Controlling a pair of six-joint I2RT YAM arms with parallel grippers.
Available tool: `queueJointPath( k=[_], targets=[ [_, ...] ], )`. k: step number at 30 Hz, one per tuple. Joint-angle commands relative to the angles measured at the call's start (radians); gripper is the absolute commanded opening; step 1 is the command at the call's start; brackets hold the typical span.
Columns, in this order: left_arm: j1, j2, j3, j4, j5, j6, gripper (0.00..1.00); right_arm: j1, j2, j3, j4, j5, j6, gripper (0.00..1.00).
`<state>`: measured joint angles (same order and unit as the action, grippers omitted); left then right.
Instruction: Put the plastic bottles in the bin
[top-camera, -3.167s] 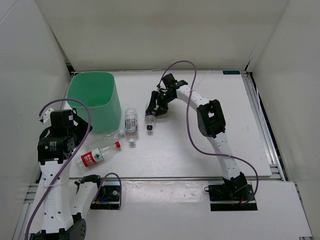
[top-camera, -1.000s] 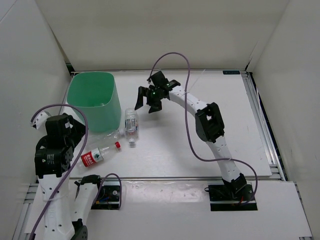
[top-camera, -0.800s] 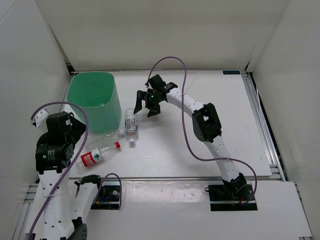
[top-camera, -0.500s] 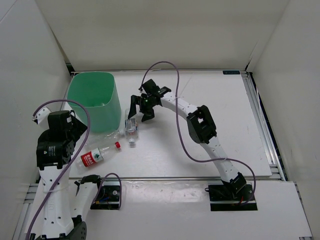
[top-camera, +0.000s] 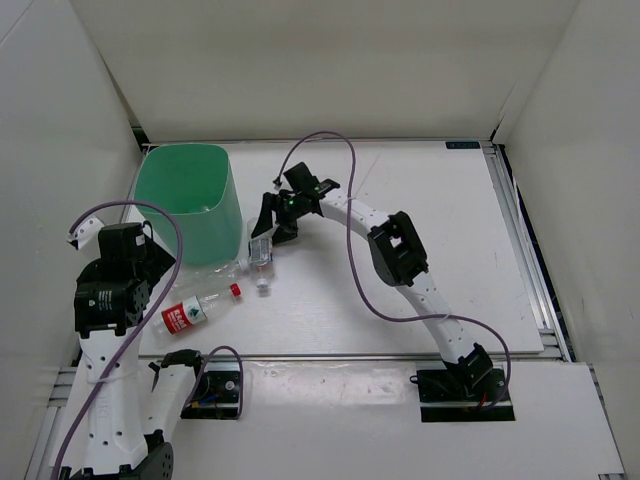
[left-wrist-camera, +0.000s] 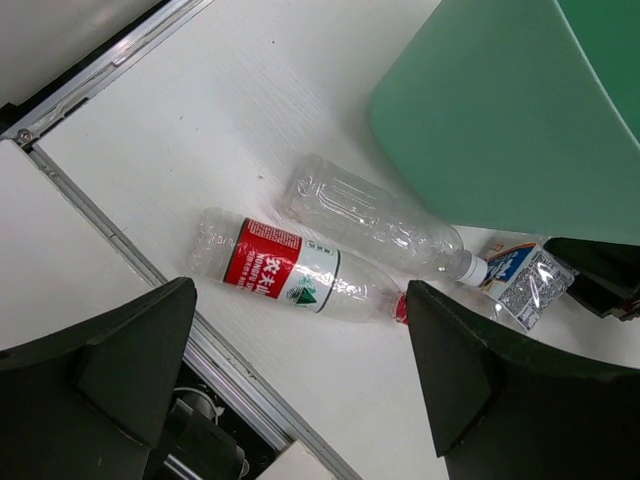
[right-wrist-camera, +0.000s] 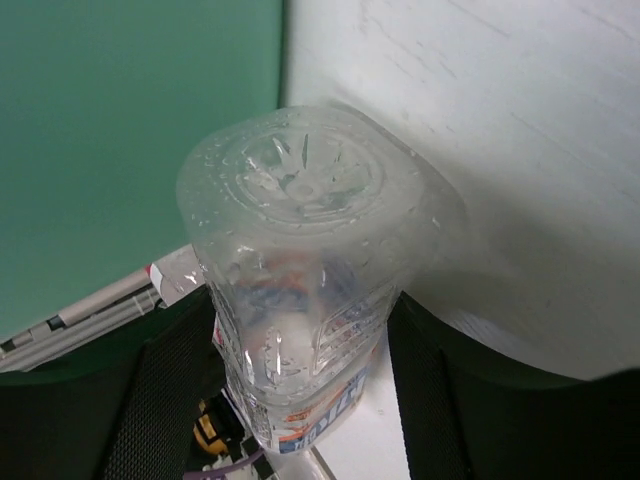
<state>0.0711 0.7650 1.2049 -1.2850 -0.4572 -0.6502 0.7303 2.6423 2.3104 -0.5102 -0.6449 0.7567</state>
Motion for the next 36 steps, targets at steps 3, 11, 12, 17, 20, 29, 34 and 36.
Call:
queueJointPath(
  k=[3, 11, 12, 17, 20, 29, 34, 36],
  targets=[
    [0.007, -0.009, -0.004, -0.017, -0.012, -0.014, 0.97, -0.035, -0.103, -0.168, 0.006, 0.051, -0.008, 0.58],
    [0.007, -0.029, -0.013, 0.090, 0.095, -0.051, 0.97, -0.184, -0.309, -0.177, -0.040, 0.016, -0.043, 0.30],
    [0.007, -0.029, -0.022, 0.117, 0.106, -0.051, 0.98, -0.195, -0.330, -0.160, -0.040, 0.016, -0.043, 0.28],
    [0.007, -0.038, -0.059, 0.165, 0.175, -0.061, 0.99, -0.220, -0.452, -0.054, 0.060, 0.005, 0.075, 0.20],
    [0.007, -0.038, -0.071, 0.174, 0.210, -0.062, 0.99, -0.201, -0.525, -0.071, 0.261, 0.071, 0.130, 0.14],
    [-0.002, 0.008, 0.047, 0.155, 0.334, 0.089, 0.99, -0.051, -0.415, 0.160, 0.519, 0.302, -0.072, 0.22],
    [-0.062, 0.019, 0.093, 0.136, 0.345, 0.153, 0.99, 0.102, -0.337, 0.279, 0.492, 0.466, -0.394, 0.27],
    [-0.100, 0.019, 0.102, 0.109, 0.318, 0.162, 0.99, 0.133, -0.314, 0.268, 0.537, 0.526, -0.510, 0.31]
  ],
)
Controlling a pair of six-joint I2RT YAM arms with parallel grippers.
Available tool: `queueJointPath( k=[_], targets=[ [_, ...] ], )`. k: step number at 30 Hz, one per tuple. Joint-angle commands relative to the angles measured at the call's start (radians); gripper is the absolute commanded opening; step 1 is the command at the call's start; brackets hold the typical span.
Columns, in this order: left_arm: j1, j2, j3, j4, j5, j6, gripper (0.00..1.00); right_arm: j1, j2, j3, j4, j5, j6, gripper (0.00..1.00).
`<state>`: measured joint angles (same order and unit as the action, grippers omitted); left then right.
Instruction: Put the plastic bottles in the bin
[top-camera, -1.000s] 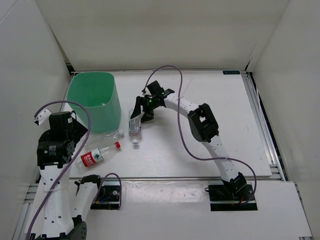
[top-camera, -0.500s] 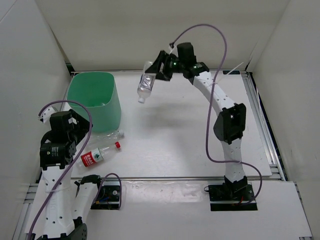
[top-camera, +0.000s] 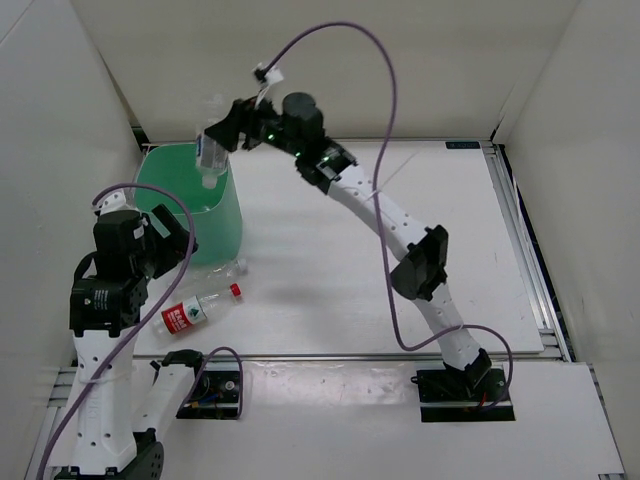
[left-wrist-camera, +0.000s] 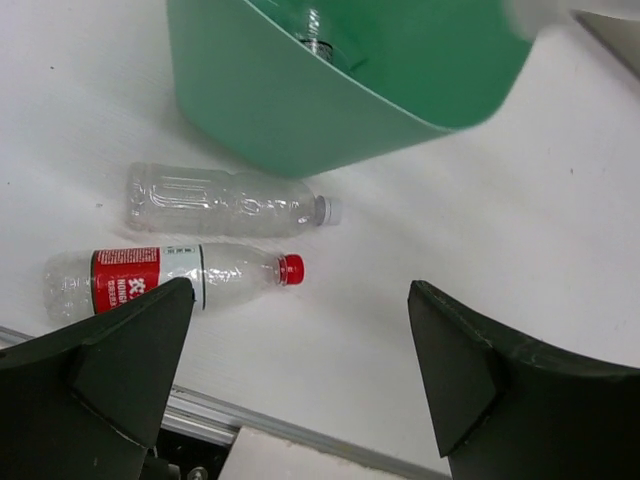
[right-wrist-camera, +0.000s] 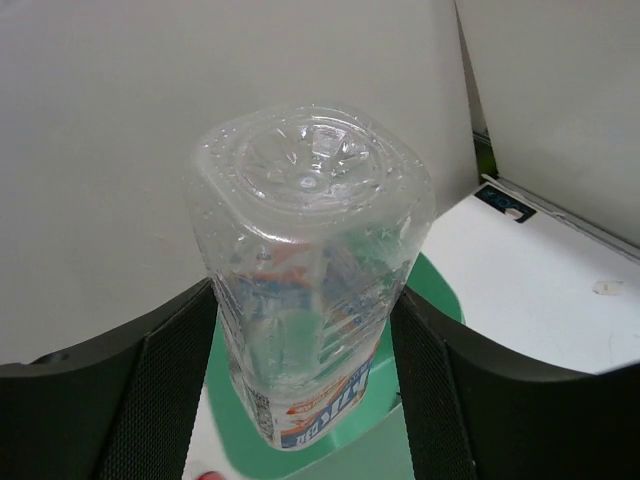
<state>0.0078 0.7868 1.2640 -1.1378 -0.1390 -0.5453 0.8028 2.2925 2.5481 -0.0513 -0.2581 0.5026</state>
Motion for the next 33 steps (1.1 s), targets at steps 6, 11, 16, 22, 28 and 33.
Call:
queueJointPath(
  k=[6, 11, 16, 22, 28, 33],
  targets=[
    [-0.086, 0.006, 0.052, -0.103, -0.039, 0.067, 0.99, 0.117, 0.082, 0.006, 0.186, 0.214, -0.421, 0.84],
    [-0.086, -0.003, 0.075, -0.112, -0.091, 0.056, 0.99, 0.141, -0.095, -0.072, 0.099, 0.356, -0.417, 1.00],
    [-0.086, 0.034, 0.086, -0.183, -0.296, -0.236, 0.82, 0.105, -0.319, -0.160, -0.045, 0.364, -0.273, 1.00],
    [-0.086, 0.011, -0.079, -0.209, -0.307, -0.864, 0.90, 0.105, -0.480, -0.176, -0.375, 0.277, -0.170, 1.00],
    [-0.086, -0.210, -0.572, -0.012, -0.149, -1.344, 1.00, 0.105, -0.605, -0.252, -0.612, 0.229, -0.121, 1.00],
    [-0.086, -0.161, -0.629, 0.021, -0.182, -1.424, 1.00, 0.069, -0.640, -0.253, -0.656, 0.129, -0.098, 1.00]
  ],
)
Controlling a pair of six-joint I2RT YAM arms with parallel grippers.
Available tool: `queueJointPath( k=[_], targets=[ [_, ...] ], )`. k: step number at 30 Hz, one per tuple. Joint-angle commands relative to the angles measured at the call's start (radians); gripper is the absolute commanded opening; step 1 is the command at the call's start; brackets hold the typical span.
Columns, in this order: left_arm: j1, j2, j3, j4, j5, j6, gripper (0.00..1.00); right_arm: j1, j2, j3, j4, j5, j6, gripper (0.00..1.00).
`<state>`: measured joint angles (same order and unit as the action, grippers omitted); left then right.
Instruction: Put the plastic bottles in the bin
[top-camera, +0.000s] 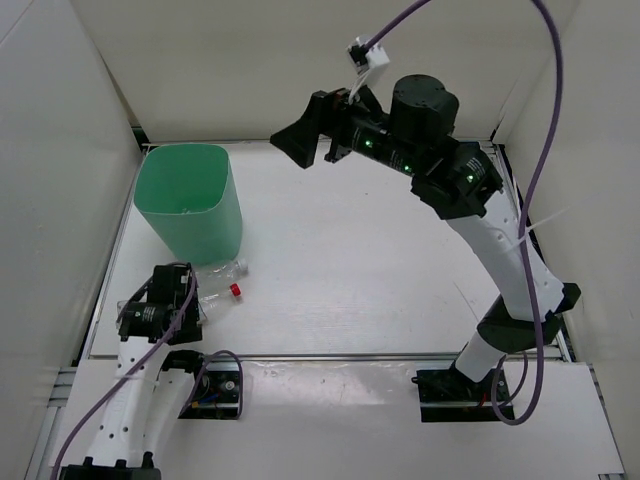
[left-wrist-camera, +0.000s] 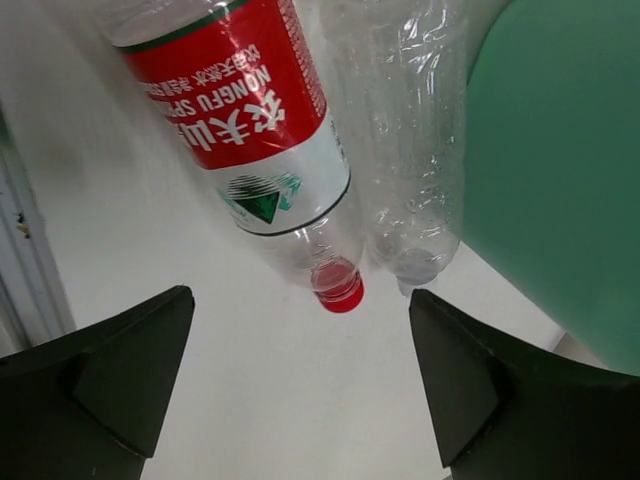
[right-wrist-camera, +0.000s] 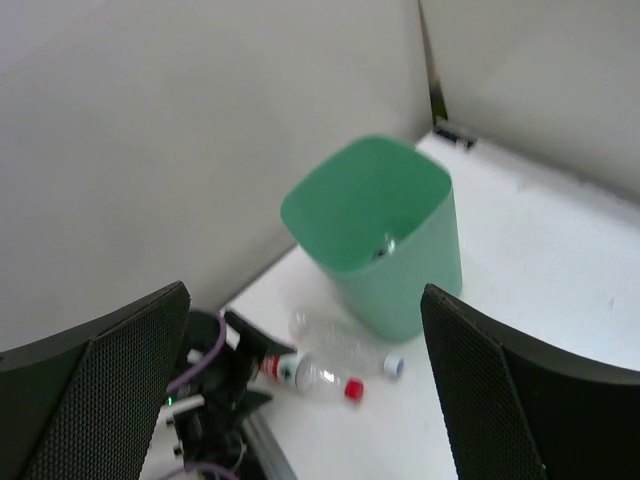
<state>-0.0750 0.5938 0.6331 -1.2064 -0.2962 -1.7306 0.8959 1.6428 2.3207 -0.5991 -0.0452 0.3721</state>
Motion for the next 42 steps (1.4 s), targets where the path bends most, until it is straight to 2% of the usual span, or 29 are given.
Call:
queueJointPath(
  k=[1, 8, 15, 17, 18, 21, 22, 25, 26, 29, 35, 37, 38, 42],
  targets=[
    [-0.003, 0.046, -0.013, 0.109, -0.024, -0.239, 1.00, -0.044, 0.000, -0.037, -0.108, -0.097, 0.033, 1.00],
    [-0.003, 0.156, -0.102, 0.234, -0.024, -0.248, 1.00, -0.115, -0.041, -0.101, -0.108, -0.150, 0.033, 1.00],
    [0.061, 0.221, -0.124, 0.268, 0.000, -0.204, 1.00, -0.124, -0.086, -0.175, -0.108, -0.111, -0.001, 1.00],
    [0.081, 0.248, -0.147, 0.289, 0.000, -0.185, 0.97, -0.124, -0.086, -0.175, -0.108, -0.111, -0.001, 1.00],
    [0.090, 0.248, -0.147, 0.289, 0.011, -0.185, 0.92, -0.124, -0.086, -0.175, -0.108, -0.111, -0.001, 1.00],
    [0.103, 0.258, -0.170, 0.318, 0.011, -0.162, 0.84, -0.124, -0.086, -0.165, -0.108, -0.120, -0.010, 1.00],
    [0.113, 0.258, -0.170, 0.318, 0.011, -0.152, 0.77, -0.124, -0.086, -0.165, -0.108, -0.120, -0.010, 1.00],
    [0.122, 0.258, -0.190, 0.318, 0.020, -0.139, 0.65, -0.124, -0.086, -0.165, -0.108, -0.120, -0.010, 1.00],
    [0.123, 0.236, -0.199, 0.303, 0.020, -0.139, 0.56, -0.124, -0.077, -0.165, -0.108, -0.120, -0.010, 1.00],
    [0.123, 0.195, -0.199, 0.229, 0.029, -0.139, 0.46, -0.124, -0.077, -0.156, -0.108, -0.111, -0.010, 1.00],
    [0.123, 0.068, -0.075, 0.009, 0.066, -0.139, 0.41, -0.124, -0.058, -0.156, -0.108, -0.102, -0.010, 1.00],
    [0.123, 0.023, 0.025, -0.053, 0.066, -0.130, 0.38, -0.124, -0.058, -0.156, -0.108, -0.102, -0.001, 1.00],
    [0.123, 0.014, 0.065, -0.083, 0.052, -0.130, 0.33, -0.124, -0.058, -0.156, -0.108, -0.102, -0.001, 1.00],
    [0.123, 0.014, 0.346, -0.171, -0.026, -0.035, 0.32, -0.124, -0.049, -0.165, -0.108, -0.102, -0.001, 1.00]
  ],
)
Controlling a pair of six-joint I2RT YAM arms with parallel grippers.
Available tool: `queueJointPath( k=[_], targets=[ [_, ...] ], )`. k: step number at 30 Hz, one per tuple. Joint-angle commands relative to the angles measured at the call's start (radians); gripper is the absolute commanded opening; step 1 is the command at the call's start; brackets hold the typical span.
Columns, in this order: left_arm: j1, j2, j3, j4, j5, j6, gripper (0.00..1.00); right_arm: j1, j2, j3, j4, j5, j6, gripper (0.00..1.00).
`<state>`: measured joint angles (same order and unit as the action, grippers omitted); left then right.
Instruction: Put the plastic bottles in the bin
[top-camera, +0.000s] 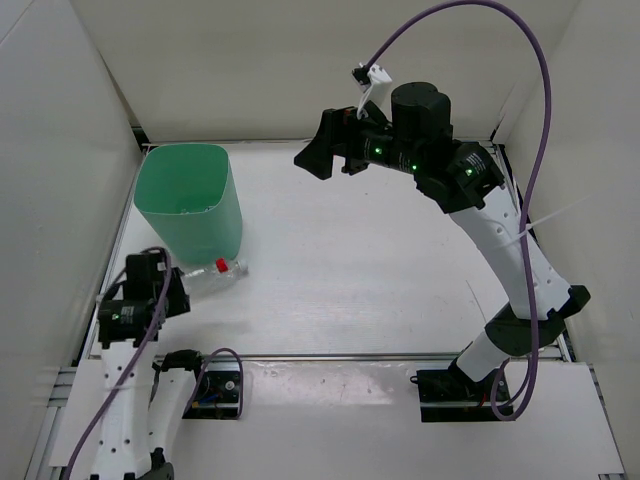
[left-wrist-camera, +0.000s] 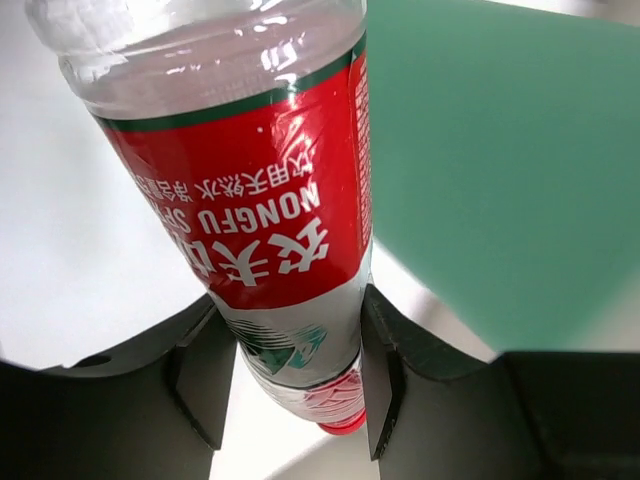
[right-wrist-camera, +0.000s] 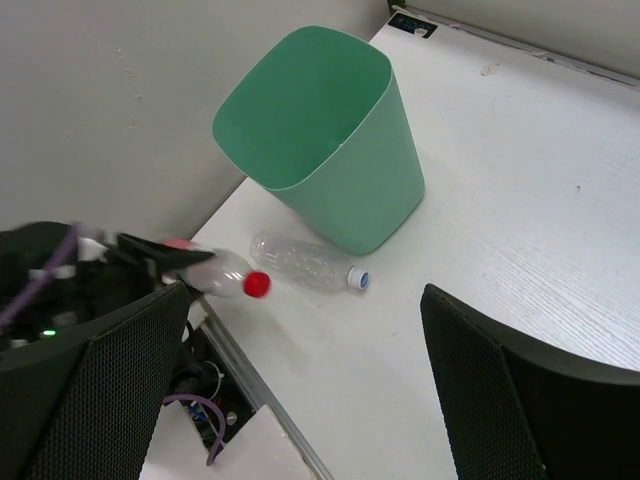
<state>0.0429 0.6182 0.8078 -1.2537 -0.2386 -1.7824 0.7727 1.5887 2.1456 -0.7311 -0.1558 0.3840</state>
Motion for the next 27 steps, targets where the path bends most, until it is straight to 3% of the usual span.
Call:
queueJointPath(
  k=[1, 6, 9, 11, 18, 20, 21, 23, 24, 27],
  targets=[
    [0.005, 0.017, 0.218, -0.134, -0.097, 0.037, 0.32, -0.001, 0.005, 0.010, 0.024, 0.009, -0.013, 1.00],
    [0.005, 0.090, 0.437, -0.072, -0.220, 0.263, 0.33, -0.010, 0.005, -0.010, 0.042, -0.011, -0.022, 1.00],
    [0.005, 0.144, 0.510, 0.109, -0.304, 0.499, 0.38, -0.010, 0.005, -0.010, 0.042, -0.011, -0.022, 1.00],
    [0.005, 0.210, 0.540, 0.316, -0.367, 0.652, 0.38, -0.010, 0.005, -0.010, 0.042, -0.011, -0.022, 1.00],
    [-0.052, 0.510, 0.696, 0.520, -0.528, 0.819, 0.39, -0.010, -0.007, -0.010, 0.042, -0.024, -0.022, 1.00],
    [-0.101, 0.552, 0.705, 0.545, -0.573, 0.853, 0.51, -0.010, -0.018, -0.023, 0.029, -0.024, -0.033, 1.00],
    [-0.113, 0.596, 0.715, 0.545, -0.583, 0.868, 0.61, -0.010, -0.018, -0.023, 0.018, -0.024, -0.045, 1.00],
    [-0.133, 0.623, 0.715, 0.545, -0.584, 0.916, 0.93, -0.010, -0.018, -0.013, -0.016, -0.013, -0.054, 1.00],
    [-0.146, 0.623, 0.715, 0.545, -0.573, 0.926, 1.00, -0.010, -0.018, 0.003, -0.030, -0.013, -0.054, 1.00],
    [-0.167, 0.527, 0.683, 0.545, -0.564, 0.917, 1.00, -0.010, -0.009, 0.034, -0.082, -0.002, -0.063, 1.00]
  ],
)
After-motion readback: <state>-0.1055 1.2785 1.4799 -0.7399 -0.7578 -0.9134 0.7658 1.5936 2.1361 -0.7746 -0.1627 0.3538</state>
